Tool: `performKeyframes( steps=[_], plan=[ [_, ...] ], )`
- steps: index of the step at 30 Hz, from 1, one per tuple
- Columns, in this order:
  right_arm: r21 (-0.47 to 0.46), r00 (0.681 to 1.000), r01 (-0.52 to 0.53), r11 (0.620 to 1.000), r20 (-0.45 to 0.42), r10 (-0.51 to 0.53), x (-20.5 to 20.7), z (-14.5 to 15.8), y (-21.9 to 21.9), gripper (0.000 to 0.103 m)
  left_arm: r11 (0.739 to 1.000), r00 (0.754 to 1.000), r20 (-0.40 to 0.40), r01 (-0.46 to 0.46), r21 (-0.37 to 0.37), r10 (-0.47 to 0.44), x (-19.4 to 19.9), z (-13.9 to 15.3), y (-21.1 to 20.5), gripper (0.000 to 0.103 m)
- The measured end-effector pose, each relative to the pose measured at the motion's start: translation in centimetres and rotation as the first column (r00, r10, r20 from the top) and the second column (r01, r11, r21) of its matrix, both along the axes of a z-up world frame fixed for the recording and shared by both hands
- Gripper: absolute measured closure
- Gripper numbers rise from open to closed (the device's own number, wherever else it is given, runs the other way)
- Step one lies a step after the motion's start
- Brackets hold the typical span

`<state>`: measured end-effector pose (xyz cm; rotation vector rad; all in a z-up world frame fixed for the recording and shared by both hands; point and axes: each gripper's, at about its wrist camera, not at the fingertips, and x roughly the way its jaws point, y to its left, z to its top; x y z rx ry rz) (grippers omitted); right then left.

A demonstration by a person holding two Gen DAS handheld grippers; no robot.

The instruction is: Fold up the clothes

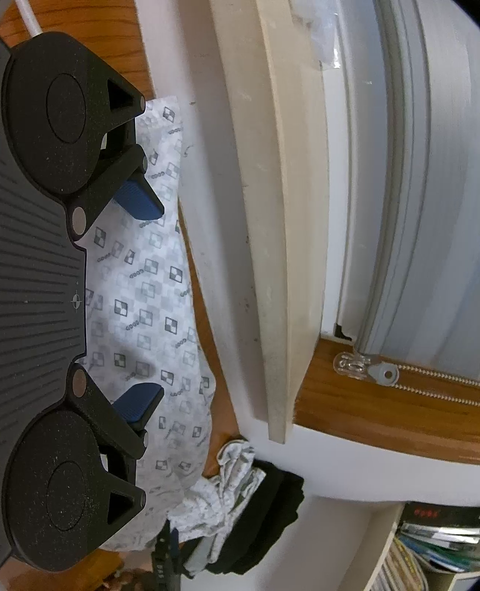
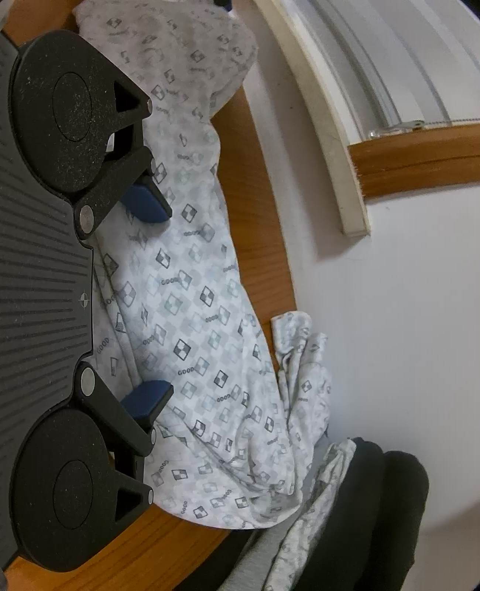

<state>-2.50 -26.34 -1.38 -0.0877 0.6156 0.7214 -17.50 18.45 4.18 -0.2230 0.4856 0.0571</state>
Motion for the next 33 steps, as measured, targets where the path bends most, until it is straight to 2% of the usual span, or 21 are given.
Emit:
performKeyframes(
  steps=[12, 15, 17, 21, 28, 32, 33],
  plan=[
    [0.000, 1.000, -0.001, 1.000, -0.001, 0.001, 0.0, 0.1, 0.0, 0.010, 1.000, 1.000, 0.023, -0.004, -0.022, 0.004, 0.0, -0.1, -0.3, 0.007],
    [-0.011, 1.000, 0.006, 1.000, 0.005, -0.006, -0.2, 0.1, 0.2, 0.010, 1.000, 1.000, 0.016, -0.025, -0.009, 0.025, 0.0, -0.4, -0.4, 0.007],
    [-0.016, 1.000, 0.006, 1.000, 0.006, -0.006, -0.2, 0.1, 0.3, 0.009, 0.999, 0.999, 0.018, -0.051, -0.005, 0.051, -0.6, -0.6, -0.3, 0.007],
    [-0.002, 1.000, 0.005, 1.000, -0.001, -0.005, -0.1, 0.1, 0.0, 0.009, 0.987, 0.987, -0.010, -0.161, -0.024, 0.161, -3.6, -0.6, 0.0, 0.007],
    [-0.001, 1.000, 0.006, 1.000, -0.002, -0.006, -0.1, 0.1, 0.0, 0.009, 0.966, 0.964, -0.075, -0.258, -0.009, 0.256, -8.6, -1.2, -0.7, 0.007],
    [0.006, 1.000, 0.005, 1.000, -0.004, -0.005, -0.1, 0.1, 0.0, 0.009, 0.973, 0.970, -0.097, -0.227, -0.028, 0.224, -9.0, -1.0, -1.7, 0.026],
    [0.007, 1.000, 0.003, 1.000, -0.005, -0.003, 0.0, 0.1, -0.1, 0.008, 0.976, 0.971, -0.101, -0.219, -0.014, 0.216, -8.9, -0.9, -2.0, 0.026]
  ],
)
